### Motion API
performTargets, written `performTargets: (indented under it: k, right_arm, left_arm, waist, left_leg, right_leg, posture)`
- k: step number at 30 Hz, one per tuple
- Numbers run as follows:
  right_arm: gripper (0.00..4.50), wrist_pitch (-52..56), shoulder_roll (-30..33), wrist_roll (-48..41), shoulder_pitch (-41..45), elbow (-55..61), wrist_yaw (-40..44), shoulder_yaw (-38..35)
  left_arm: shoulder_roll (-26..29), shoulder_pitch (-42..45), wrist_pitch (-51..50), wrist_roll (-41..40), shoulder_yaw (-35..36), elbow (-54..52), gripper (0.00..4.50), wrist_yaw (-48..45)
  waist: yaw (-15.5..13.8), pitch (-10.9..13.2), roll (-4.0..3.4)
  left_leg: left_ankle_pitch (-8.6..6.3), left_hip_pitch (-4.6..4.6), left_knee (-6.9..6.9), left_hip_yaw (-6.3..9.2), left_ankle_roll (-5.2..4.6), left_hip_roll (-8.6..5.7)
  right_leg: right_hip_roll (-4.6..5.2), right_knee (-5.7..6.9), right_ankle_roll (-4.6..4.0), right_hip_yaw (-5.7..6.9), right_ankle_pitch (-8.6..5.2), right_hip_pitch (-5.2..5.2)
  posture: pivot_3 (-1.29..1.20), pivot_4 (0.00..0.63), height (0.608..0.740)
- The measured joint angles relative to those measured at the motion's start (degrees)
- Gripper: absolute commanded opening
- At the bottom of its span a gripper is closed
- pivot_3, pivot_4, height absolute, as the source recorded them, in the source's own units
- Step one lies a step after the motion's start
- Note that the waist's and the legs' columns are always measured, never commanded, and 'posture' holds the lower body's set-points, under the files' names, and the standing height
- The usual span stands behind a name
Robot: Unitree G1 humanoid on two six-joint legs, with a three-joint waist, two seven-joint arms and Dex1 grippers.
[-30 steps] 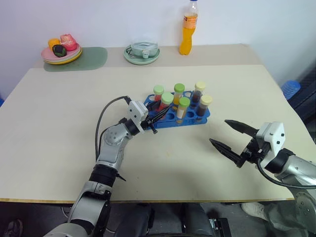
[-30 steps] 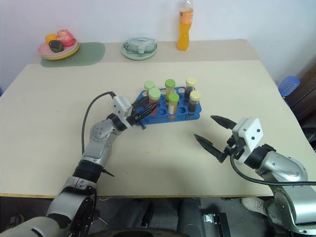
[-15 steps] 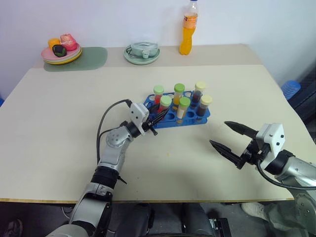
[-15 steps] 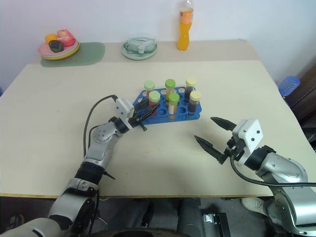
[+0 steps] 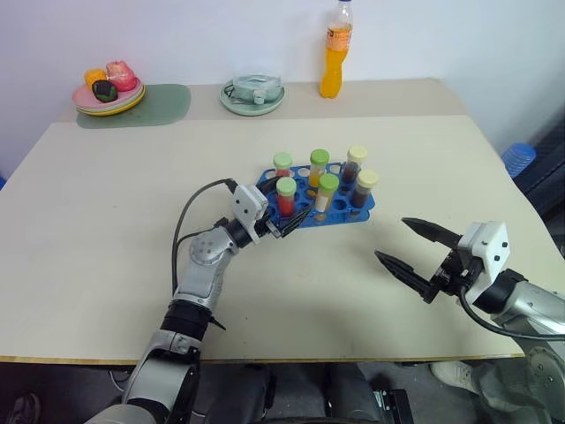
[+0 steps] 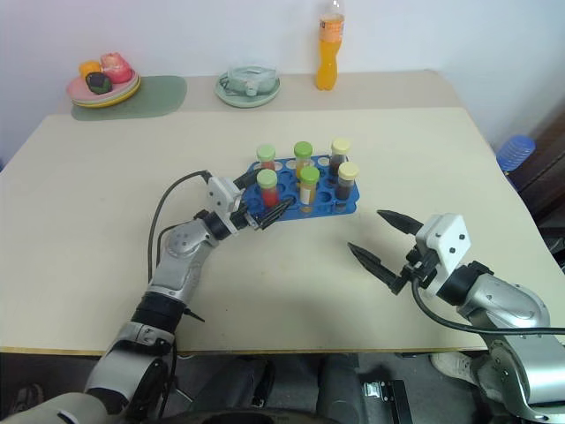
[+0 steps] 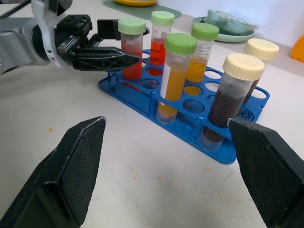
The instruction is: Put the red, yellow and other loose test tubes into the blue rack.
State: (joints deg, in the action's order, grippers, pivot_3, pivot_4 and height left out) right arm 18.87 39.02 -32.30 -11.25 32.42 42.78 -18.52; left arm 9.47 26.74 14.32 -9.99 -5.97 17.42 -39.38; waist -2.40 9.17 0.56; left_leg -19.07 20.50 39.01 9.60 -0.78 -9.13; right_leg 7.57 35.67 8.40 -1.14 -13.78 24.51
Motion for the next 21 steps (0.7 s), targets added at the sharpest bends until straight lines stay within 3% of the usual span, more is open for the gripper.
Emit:
performTargets:
  k: [5, 14, 21]
  right_arm:
    - [4.23, -1.9, -0.3, 0.4, -0.6, -2.5, 1.8, 0.1]
    - [4.23, -7.0, -2.5, 3.3, -0.7, -10.4, 2.1, -0.1]
    - [4.23, -9.9, -4.2, 4.6, -1.2, -14.0, 1.5, -0.7]
  left_arm:
    - [4.6, -6.7, -4.7, -3.5, 0.9, -8.5, 4.45, -3.1]
    - [15.6, -19.4, -11.8, -14.2, 10.3, -19.1, 4.45, -9.0]
    - [18.7, -24.3, -19.4, -18.9, 13.6, -26.9, 4.45, -8.7]
  waist:
    - [0.1, 0.0, -0.02]
    - [0.1, 0.0, -0.09]
    - [0.1, 0.0, -0.11]
  left_leg:
    - [0.0, -0.02, -0.04, -0.01, 0.0, 0.0]
    - [-0.01, -0.04, -0.08, -0.01, -0.01, 0.01]
    - [-0.02, -0.07, -0.09, -0.01, -0.02, 0.01]
  right_leg:
    - [-0.01, -0.01, 0.0, -0.01, 0.0, 0.0]
    - [-0.02, -0.01, -0.01, -0.03, 0.0, 0.0]
    - [-0.02, -0.05, -0.01, -0.03, 0.0, -0.04]
  posture:
    - [0.0, 0.15, 0.74]
    - [0.0, 0.15, 0.74]
    - [0.0, 0.15, 0.74]
